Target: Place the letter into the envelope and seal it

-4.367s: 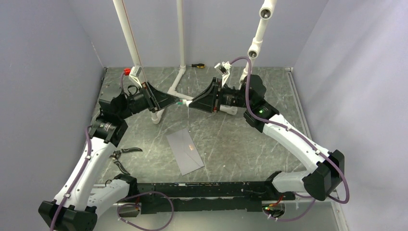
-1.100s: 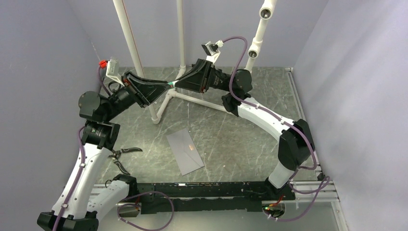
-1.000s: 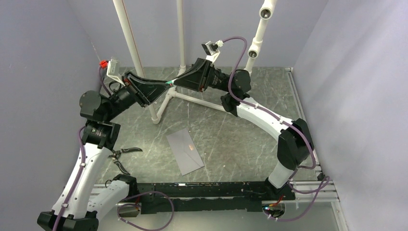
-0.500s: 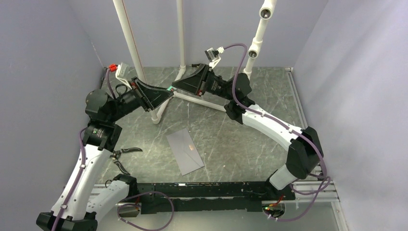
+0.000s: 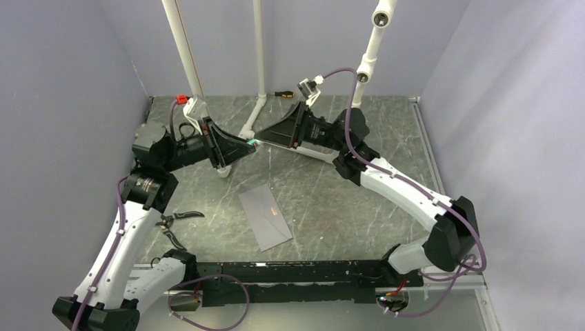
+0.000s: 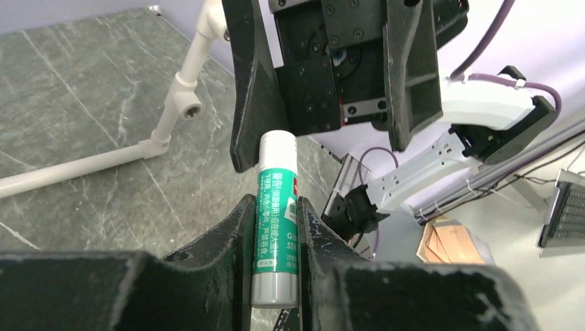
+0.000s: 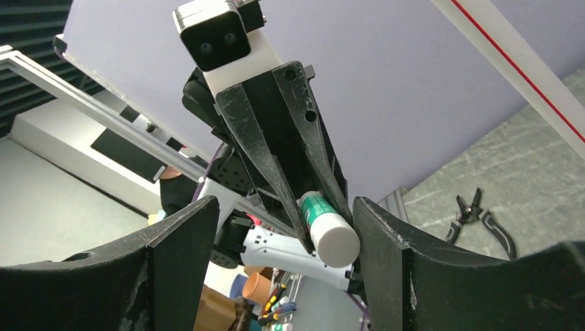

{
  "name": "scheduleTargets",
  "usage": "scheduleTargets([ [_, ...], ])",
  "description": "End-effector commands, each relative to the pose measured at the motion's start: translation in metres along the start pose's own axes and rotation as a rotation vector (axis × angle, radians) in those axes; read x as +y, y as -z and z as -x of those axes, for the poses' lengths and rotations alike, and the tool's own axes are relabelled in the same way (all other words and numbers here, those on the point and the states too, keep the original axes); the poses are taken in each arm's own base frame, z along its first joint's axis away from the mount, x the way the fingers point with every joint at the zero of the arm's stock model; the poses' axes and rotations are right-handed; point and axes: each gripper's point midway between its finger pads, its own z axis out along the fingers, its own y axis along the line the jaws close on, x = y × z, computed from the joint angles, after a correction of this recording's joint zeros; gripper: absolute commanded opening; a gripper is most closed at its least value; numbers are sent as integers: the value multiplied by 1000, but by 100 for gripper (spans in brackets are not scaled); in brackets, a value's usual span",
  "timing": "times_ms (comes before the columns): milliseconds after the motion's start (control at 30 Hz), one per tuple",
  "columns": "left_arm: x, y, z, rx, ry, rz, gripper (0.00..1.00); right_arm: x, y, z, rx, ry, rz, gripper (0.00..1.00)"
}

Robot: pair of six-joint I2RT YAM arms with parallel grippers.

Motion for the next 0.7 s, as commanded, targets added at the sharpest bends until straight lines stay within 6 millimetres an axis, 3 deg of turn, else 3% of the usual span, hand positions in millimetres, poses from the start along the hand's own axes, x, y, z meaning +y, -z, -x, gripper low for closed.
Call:
scheduleTargets([
  [0,-26,7,6,28,-95,-94,2,30,18,0,40,29,-21,75],
  [233,-43,8,5,58,-126,-200,2,21,30,-11,105,41,-112,69],
  [500,-51,9,2,82,-124,-271,2,25,29,-11,118,41,-92,38],
  [667,-55,10,0,89,-128,-292,2,26,29,-8,95,16,-79,34],
])
